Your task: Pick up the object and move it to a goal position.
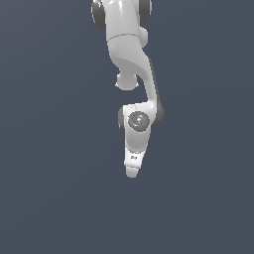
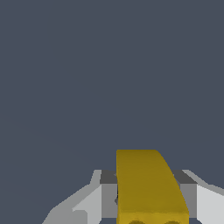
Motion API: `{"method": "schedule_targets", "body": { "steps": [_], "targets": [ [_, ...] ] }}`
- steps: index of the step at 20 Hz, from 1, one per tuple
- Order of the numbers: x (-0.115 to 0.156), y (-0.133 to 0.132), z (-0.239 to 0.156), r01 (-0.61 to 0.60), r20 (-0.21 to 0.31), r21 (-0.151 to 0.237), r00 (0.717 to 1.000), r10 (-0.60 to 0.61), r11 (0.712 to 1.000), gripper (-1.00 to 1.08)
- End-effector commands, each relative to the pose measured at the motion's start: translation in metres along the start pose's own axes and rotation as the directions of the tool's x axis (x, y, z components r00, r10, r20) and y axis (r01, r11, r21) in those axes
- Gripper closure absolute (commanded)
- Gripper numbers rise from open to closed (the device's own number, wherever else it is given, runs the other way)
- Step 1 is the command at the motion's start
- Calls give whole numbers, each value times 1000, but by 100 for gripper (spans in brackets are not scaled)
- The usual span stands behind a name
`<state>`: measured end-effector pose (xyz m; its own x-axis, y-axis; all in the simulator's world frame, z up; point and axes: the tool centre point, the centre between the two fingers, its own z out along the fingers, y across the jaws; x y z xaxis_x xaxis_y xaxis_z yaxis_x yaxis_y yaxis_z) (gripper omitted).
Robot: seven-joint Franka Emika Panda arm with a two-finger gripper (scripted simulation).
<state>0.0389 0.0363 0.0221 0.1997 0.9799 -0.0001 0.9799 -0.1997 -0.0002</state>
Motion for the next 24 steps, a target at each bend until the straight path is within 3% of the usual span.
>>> {"method": "schedule_targets", "body": {
  "steps": [1, 13, 24],
  "targets": [
    [0, 0, 0, 0, 0, 0, 1000, 0, 1000, 108],
    [8, -25, -19, 0, 1, 0, 1000, 0, 1000, 108],
    [29, -92, -71, 0, 3, -1, 1000, 0, 1000, 108]
  ]
}}
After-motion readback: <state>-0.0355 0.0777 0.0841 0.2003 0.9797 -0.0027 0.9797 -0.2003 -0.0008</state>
